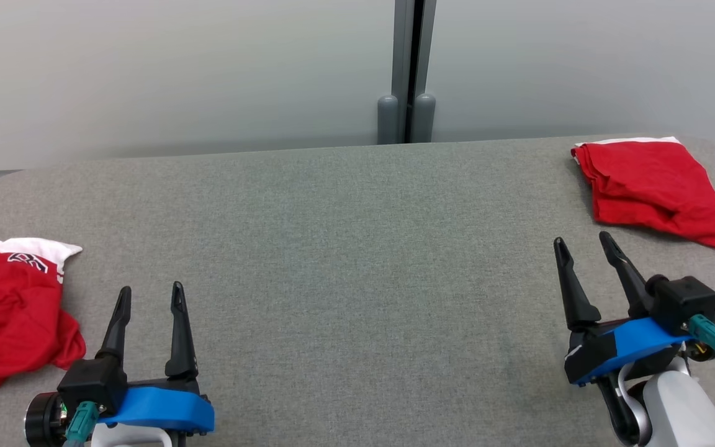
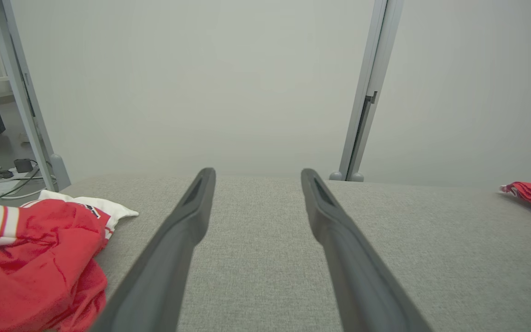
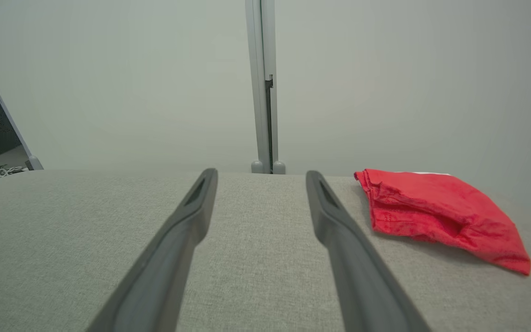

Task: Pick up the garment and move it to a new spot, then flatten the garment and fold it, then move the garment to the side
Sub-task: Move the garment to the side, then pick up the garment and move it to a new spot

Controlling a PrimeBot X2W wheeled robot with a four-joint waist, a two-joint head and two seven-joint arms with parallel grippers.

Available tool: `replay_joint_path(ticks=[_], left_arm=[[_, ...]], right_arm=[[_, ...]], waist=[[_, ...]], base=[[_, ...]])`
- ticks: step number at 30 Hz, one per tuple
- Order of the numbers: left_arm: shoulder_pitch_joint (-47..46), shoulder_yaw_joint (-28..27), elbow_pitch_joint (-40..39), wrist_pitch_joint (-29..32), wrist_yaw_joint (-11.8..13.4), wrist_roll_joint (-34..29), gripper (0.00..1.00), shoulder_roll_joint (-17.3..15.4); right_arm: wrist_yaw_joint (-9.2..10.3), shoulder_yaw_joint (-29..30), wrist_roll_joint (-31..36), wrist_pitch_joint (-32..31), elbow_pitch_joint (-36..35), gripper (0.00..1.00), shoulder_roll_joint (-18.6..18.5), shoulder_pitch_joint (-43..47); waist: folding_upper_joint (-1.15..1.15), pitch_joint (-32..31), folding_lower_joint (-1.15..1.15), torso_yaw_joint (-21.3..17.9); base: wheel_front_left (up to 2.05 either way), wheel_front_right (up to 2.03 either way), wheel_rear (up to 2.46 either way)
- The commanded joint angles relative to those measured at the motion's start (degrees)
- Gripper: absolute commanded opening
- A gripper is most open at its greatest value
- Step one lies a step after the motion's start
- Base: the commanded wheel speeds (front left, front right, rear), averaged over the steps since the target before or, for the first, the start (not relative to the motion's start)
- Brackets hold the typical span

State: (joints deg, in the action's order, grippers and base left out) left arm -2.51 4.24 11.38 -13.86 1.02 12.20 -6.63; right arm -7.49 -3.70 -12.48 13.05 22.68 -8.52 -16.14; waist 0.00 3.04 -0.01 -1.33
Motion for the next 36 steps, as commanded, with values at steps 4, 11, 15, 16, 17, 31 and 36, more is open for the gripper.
replay_joint_path(ticks=[4,11,15,16,17,31,36], left_arm=[[0.5,0.6,-0.4,0.6,0.2,0.3,1.00,-0.2],[0.7,1.0,-0.5,1.0,0.4,0.4,1.00,-0.7],[0.9,1.1,-0.8,1.4,0.5,0.5,1.00,-1.1],[0.9,1.1,-0.9,1.4,0.6,0.5,1.00,-1.1],[0.9,1.1,-0.9,1.5,0.7,0.5,1.00,-1.2],[0.0,1.4,-1.3,2.0,1.1,0.9,1.00,-1.9],[-0.5,1.1,-1.6,2.1,1.6,1.1,1.00,-2.4]], right_arm=[[-0.01,2.2,1.9,-1.7,-5.1,1.00,2.0,4.6],[-0.01,4.5,3.5,-4.1,-11.7,1.00,4.4,10.6],[-0.02,5.2,3.7,-5.2,-14.2,1.00,5.2,12.8],[-0.01,5.2,3.7,-5.3,-14.5,1.00,5.3,13.2],[-0.02,5.3,3.7,-5.5,-14.9,1.00,5.4,13.5],[-0.02,6.2,3.6,-6.2,-16.7,1.00,5.7,14.5],[-0.02,5.7,3.0,-5.9,-16.5,1.00,5.7,14.0]], waist=[[0.00,-0.4,0.01,0.2],[0.00,-0.9,0.01,0.9],[0.00,-1.0,0.01,1.2],[0.00,-0.9,0.01,1.2],[0.00,-0.9,0.01,1.2],[0.00,-0.1,0.01,2.8],[0.00,0.5,0.01,4.6]], base=[[0.00,0.00,0.00],[0.00,0.00,0.00],[0.00,0.00,0.00],[0.00,0.00,0.00],[0.00,0.00,0.00],[0.00,0.00,0.00],[0.00,0.00,0.00]])
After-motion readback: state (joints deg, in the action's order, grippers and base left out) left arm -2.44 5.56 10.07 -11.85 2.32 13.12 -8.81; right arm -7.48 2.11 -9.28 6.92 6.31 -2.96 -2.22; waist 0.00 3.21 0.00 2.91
